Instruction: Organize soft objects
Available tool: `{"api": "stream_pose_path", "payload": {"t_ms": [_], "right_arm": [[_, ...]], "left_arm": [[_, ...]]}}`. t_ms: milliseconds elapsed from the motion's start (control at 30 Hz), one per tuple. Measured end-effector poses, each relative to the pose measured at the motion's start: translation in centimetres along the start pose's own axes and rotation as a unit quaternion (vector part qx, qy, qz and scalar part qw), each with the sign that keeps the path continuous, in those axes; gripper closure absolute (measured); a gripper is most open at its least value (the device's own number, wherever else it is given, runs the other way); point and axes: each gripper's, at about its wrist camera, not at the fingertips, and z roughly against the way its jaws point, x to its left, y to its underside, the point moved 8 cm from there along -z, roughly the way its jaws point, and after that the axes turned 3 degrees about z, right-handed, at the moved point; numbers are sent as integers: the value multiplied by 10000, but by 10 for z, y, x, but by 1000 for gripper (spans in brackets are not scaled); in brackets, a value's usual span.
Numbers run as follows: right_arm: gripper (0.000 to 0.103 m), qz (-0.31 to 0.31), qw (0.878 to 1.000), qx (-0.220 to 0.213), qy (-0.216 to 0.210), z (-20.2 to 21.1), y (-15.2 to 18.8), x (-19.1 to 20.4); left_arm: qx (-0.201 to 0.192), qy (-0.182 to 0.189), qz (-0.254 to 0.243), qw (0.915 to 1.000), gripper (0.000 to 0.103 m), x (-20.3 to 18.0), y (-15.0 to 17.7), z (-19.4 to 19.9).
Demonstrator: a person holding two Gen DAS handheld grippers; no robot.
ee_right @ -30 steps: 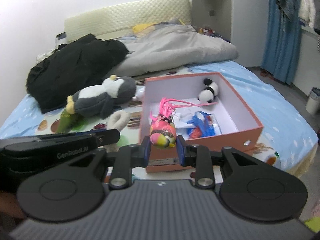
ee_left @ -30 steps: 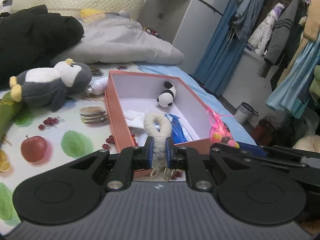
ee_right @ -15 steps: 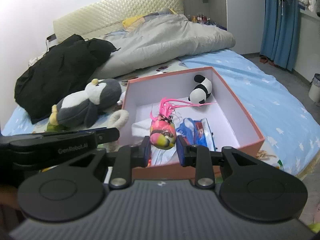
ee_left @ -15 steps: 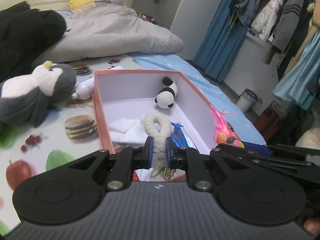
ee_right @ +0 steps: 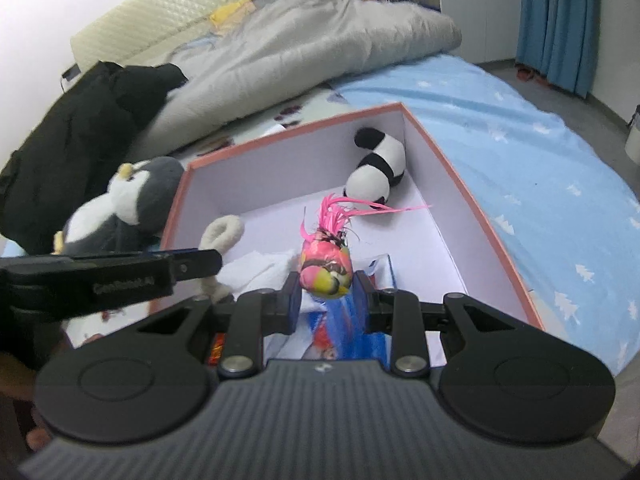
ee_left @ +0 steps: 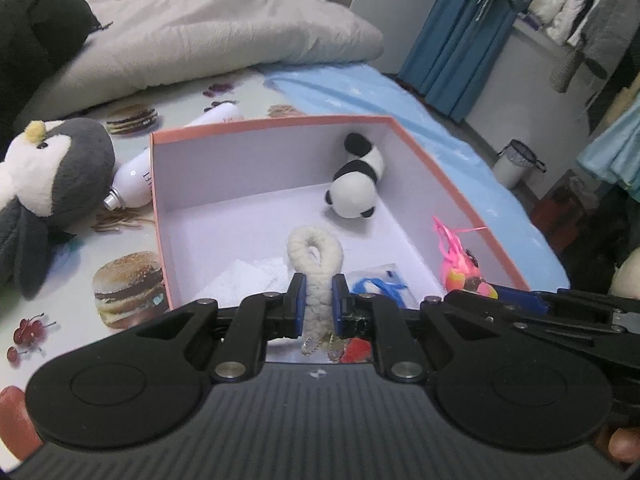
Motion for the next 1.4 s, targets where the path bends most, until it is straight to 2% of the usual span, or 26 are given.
{"api": "stream_pose_path", "payload": {"t_ms": [233,267,300,333,500,900,1100,1400], "right_arm": [[70,-147,9997,174,46,-35,-13,-18],[64,-176,9996,210,55,-38,-13,-20],[59,-193,9995,236,73,-40,-14,-21],[50,-193,9995,235,90,-40,-14,-22],[48,-192,9998,84,70,-23,-16,-19],[48,-141,9979,-638,-24,76,-16,5],[48,-61,9953,-967,-74,133,3,20],[48,82,9915,-1301,-27,188,31,40]], "left_arm": [[179,-67,31,9998,86,8,-8,-35],[200,-92,-2,9998,80,8,-8,-36],[222,-134,-7,9997,70,9,-8,-38],[215,-166,-3,9996,62,9,-9,-39],[49,-191,-88,9998,61,5,-12,-21],[-643,-125,-301,9974,61,-23,-6,98],[-955,-61,-354,9948,61,-34,17,163],[-1297,-10,-426,9906,61,-44,63,239]]}}
